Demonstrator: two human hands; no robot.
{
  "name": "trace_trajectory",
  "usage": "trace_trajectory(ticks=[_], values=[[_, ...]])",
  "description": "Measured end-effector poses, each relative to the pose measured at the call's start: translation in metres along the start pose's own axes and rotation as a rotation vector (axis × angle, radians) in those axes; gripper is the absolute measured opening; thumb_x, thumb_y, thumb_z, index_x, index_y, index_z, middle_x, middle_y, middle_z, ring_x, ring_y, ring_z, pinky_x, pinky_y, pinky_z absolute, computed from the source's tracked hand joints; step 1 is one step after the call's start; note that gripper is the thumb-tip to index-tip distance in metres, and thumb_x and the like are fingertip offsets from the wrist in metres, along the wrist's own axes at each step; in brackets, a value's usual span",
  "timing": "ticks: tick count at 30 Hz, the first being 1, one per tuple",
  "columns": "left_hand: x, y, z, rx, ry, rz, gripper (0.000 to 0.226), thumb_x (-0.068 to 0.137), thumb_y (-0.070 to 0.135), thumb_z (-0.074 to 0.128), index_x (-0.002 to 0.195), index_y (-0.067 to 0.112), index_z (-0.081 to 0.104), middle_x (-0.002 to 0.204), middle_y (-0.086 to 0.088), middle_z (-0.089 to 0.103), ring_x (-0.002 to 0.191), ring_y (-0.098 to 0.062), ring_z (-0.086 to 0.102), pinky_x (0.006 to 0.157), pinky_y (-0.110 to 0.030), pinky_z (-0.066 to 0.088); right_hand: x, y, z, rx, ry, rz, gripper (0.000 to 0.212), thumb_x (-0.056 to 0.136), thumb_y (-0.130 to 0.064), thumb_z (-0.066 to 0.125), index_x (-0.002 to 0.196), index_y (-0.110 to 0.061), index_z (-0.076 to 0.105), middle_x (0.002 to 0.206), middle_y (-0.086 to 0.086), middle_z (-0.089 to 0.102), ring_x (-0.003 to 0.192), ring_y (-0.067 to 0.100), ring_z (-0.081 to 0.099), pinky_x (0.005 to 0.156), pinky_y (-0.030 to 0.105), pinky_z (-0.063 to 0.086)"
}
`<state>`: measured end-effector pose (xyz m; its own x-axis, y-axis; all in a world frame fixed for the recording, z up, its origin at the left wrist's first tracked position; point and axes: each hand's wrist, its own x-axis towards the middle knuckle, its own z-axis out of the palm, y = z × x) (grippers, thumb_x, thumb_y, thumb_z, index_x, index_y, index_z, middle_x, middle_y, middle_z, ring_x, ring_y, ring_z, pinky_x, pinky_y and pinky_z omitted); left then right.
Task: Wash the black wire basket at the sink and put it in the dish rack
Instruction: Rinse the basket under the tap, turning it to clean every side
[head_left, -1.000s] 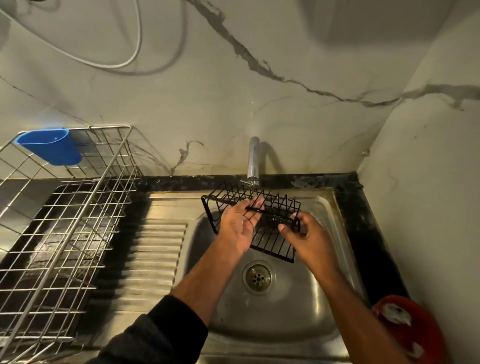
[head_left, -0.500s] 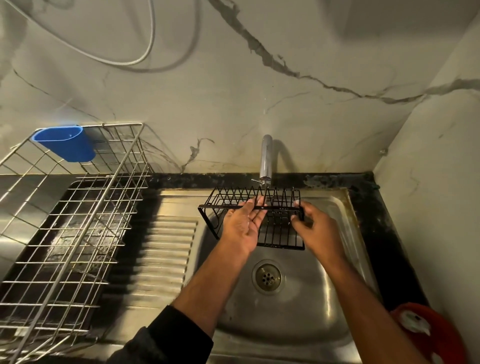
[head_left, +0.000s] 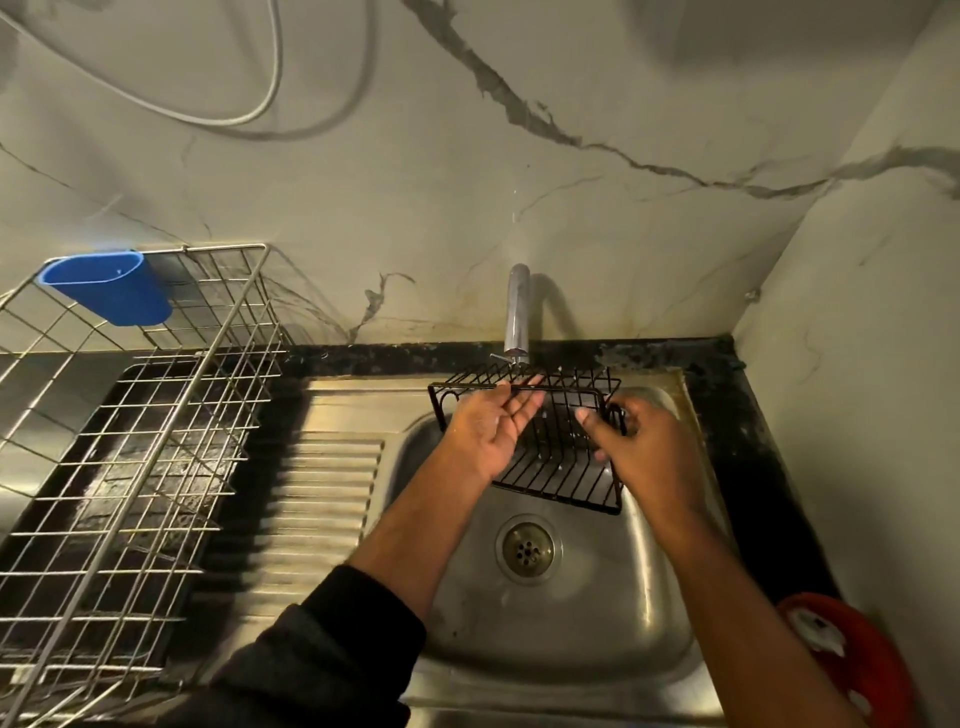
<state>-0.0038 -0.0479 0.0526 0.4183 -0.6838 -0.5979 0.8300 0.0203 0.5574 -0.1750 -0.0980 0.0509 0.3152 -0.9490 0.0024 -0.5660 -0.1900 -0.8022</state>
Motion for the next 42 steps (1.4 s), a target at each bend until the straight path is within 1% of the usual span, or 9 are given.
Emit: trace_trajectory(ticks=[5,9,13,16,24,32,36,39,42], values=[[0.01,-0.002,0.013,0.044,0.064,-0.01,0.016,0.103,0.003,0.046,0.1,-0.002,0.062,0.091,-0.018,0.071,0.081,-0.022,0.071,0.068,-0.029,0.062,0.01,-0.017,-0.007,-0.105,-0.031,-0.018,0.065,0.086,-0.056,0.067,0.134,-0.014,0.059,0.112,0.006,0.073,0.061,0.001,0.069,0.048,0.005,0.042],[0.016,0.001,0.016,-0.02,0.114,-0.005,0.019,0.103,-0.002,0.044,0.092,-0.003,0.06,0.087,-0.018,0.067,0.079,-0.021,0.067,0.063,-0.024,0.061,0.016,-0.022,-0.005,-0.169,0.006,-0.064,0.065,0.083,-0.058,0.069,0.134,-0.019,0.058,0.12,0.007,0.07,0.09,0.018,0.073,0.081,0.037,0.06],[0.019,0.005,0.011,-0.057,0.136,-0.004,0.017,0.103,-0.002,0.045,0.092,-0.003,0.058,0.086,-0.019,0.067,0.078,-0.021,0.068,0.061,-0.023,0.061,0.017,-0.026,-0.002,-0.232,-0.014,-0.084,0.064,0.086,-0.06,0.064,0.134,-0.019,0.059,0.12,0.005,0.071,0.093,0.017,0.073,0.084,0.036,0.059],[0.022,0.008,0.008,-0.085,0.15,-0.007,0.013,0.102,-0.001,0.048,0.094,-0.003,0.057,0.089,-0.02,0.067,0.081,-0.022,0.068,0.08,-0.029,0.06,0.018,-0.032,0.0,-0.272,-0.019,-0.106,0.062,0.088,-0.063,0.058,0.133,-0.019,0.059,0.12,0.006,0.07,0.091,0.017,0.073,0.083,0.037,0.059],[0.026,0.007,-0.001,-0.079,0.175,-0.038,0.006,0.098,-0.004,0.055,0.101,-0.006,0.06,0.098,-0.022,0.066,0.086,-0.026,0.069,0.087,-0.032,0.054,0.021,-0.034,0.0,-0.243,-0.084,-0.061,0.062,0.09,-0.062,0.056,0.137,-0.022,0.058,0.119,0.003,0.071,0.053,-0.001,0.066,0.046,0.004,0.03],[0.012,0.006,-0.025,0.027,0.127,-0.076,0.019,0.103,0.007,0.05,0.114,-0.006,0.058,0.091,-0.023,0.074,0.081,-0.025,0.075,0.069,-0.031,0.062,0.017,-0.035,-0.002,-0.328,-0.087,-0.14,0.057,0.091,-0.059,0.057,0.134,-0.022,0.061,0.115,0.003,0.073,0.077,0.012,0.072,0.078,0.027,0.058],[-0.001,0.008,-0.043,0.404,0.18,0.008,0.035,0.106,0.026,0.048,0.103,-0.004,0.066,0.084,-0.019,0.077,0.072,-0.026,0.076,0.056,-0.031,0.062,0.02,-0.043,0.003,-0.457,-0.118,-0.207,0.054,0.093,-0.058,0.053,0.133,-0.022,0.061,0.109,0.002,0.074,0.083,0.012,0.07,0.077,0.023,0.052],[-0.008,0.007,-0.054,0.888,0.321,0.382,0.041,0.101,0.04,0.055,0.091,0.003,0.071,0.069,-0.01,0.075,0.055,-0.018,0.072,0.051,-0.031,0.059,0.024,-0.049,0.012,-0.529,-0.153,-0.249,0.05,0.095,-0.057,0.05,0.13,-0.024,0.063,0.105,0.001,0.074,0.086,0.014,0.068,0.076,0.027,0.054],[-0.009,0.011,-0.062,1.411,0.277,0.806,0.033,0.1,0.046,0.054,0.099,0.018,0.072,0.085,0.003,0.073,0.072,-0.008,0.067,0.065,-0.024,0.055,0.028,-0.058,0.017,-0.635,-0.183,-0.28,0.042,0.098,-0.055,0.046,0.121,-0.027,0.066,0.091,-0.001,0.072,0.071,0.012,0.059,0.065,0.026,0.048]])
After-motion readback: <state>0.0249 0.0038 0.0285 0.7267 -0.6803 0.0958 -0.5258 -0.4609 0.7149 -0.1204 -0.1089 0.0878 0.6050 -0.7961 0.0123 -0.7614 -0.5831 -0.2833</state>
